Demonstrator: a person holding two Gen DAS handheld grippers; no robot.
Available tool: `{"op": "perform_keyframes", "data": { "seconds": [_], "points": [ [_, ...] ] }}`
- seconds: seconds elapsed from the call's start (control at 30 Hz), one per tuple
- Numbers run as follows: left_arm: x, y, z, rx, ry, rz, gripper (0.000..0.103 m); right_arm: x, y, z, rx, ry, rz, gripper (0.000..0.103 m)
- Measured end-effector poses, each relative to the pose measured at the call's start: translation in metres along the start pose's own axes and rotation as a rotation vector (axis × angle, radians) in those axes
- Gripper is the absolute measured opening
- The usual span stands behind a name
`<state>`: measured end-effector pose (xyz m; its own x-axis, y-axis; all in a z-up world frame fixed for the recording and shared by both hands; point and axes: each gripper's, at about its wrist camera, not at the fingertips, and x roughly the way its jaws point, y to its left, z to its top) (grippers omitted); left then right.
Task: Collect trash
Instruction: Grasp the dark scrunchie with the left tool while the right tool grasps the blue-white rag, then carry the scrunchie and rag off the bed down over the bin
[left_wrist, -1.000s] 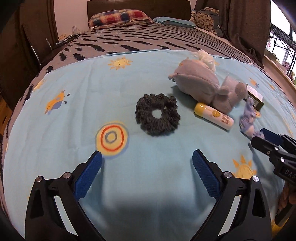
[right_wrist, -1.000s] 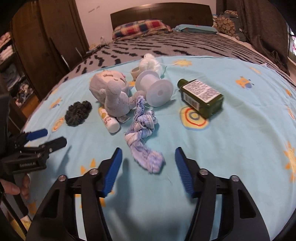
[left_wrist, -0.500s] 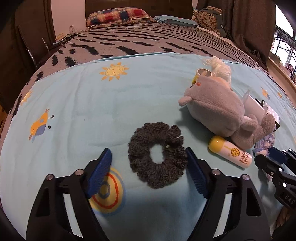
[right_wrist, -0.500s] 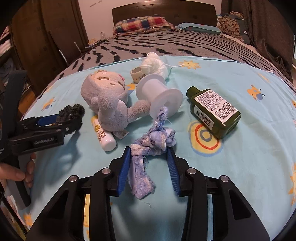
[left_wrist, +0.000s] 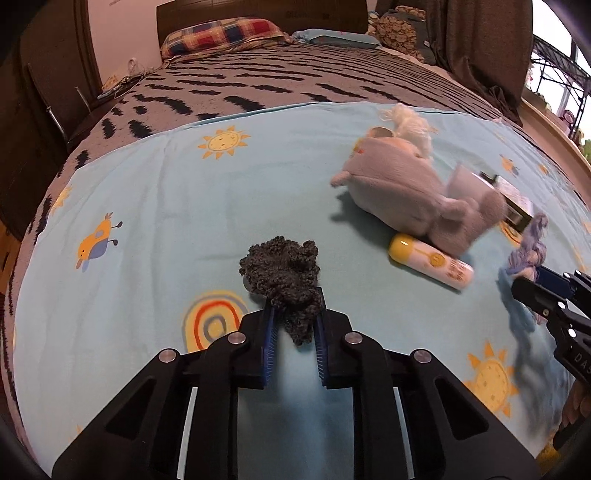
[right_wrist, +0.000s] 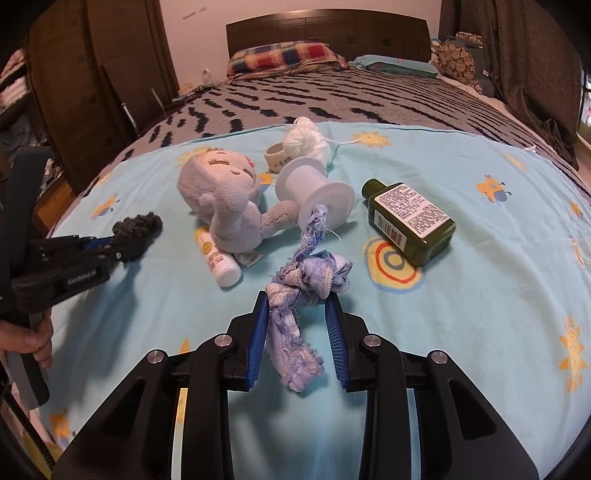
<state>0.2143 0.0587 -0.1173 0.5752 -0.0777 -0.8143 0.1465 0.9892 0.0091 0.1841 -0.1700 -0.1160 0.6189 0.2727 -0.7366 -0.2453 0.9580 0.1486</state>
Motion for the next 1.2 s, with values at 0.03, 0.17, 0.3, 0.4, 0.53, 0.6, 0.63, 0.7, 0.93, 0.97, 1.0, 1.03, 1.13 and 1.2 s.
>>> {"op": "perform_keyframes", "data": {
  "seconds": [0.03, 0.17, 0.3, 0.4, 0.53, 0.6, 0.63, 0.7, 0.93, 0.97, 1.0, 1.03, 1.13, 1.2],
  "points": [
    [-0.005, -0.003, -0.003, 0.004, -0.004, -0.003, 0.016, -0.005, 0.001, -0.002, -0.006, -0.004, -0.001, 0.032],
    [-0.032, -0.017, -0.015, 0.024, -0.028, -0.022, 0.016, -0.026, 0.001, -0.008, -0.015, -0.020, 0.003, 0.032],
    [-0.064, -0.030, -0.028, 0.020, -0.056, -0.046, 0.016, -0.049, 0.000, -0.014, -0.023, -0.034, 0.006, 0.032],
    [-0.086, -0.042, -0.040, 0.019, -0.075, -0.069, 0.016, -0.071, -0.001, -0.023, -0.031, -0.051, 0.004, 0.032],
    [-0.116, -0.064, -0.066, 0.039, -0.106, -0.105, 0.016, -0.098, -0.002, -0.040, -0.042, -0.072, 0.007, 0.032],
    [-0.128, -0.073, -0.078, 0.047, -0.120, -0.122, 0.016, -0.116, -0.001, -0.052, -0.050, -0.087, 0.009, 0.032],
    [-0.135, -0.078, -0.084, 0.049, -0.127, -0.133, 0.016, -0.123, -0.002, -0.057, -0.052, -0.095, 0.010, 0.032],
    [-0.148, -0.089, -0.102, 0.058, -0.142, -0.163, 0.016, -0.139, -0.003, -0.067, -0.055, -0.112, 0.016, 0.032],
    [-0.177, -0.124, -0.154, 0.123, -0.167, -0.196, 0.016, -0.186, -0.008, -0.111, -0.066, -0.134, 0.043, 0.032],
    [-0.179, -0.127, -0.160, 0.130, -0.168, -0.200, 0.016, -0.189, -0.009, -0.115, -0.065, -0.135, 0.046, 0.032],
    [-0.181, -0.130, -0.164, 0.135, -0.166, -0.203, 0.016, -0.194, -0.010, -0.123, -0.061, -0.136, 0.050, 0.032],
    [-0.182, -0.133, -0.170, 0.141, -0.164, -0.208, 0.016, -0.198, -0.011, -0.129, -0.059, -0.137, 0.053, 0.032],
    [-0.185, -0.140, -0.188, 0.152, -0.151, -0.221, 0.016, -0.204, -0.014, -0.145, -0.048, -0.125, 0.058, 0.032],
    [-0.183, -0.144, -0.201, 0.154, -0.130, -0.229, 0.016, -0.203, -0.015, -0.157, -0.042, -0.103, 0.059, 0.032]
  ]
}}
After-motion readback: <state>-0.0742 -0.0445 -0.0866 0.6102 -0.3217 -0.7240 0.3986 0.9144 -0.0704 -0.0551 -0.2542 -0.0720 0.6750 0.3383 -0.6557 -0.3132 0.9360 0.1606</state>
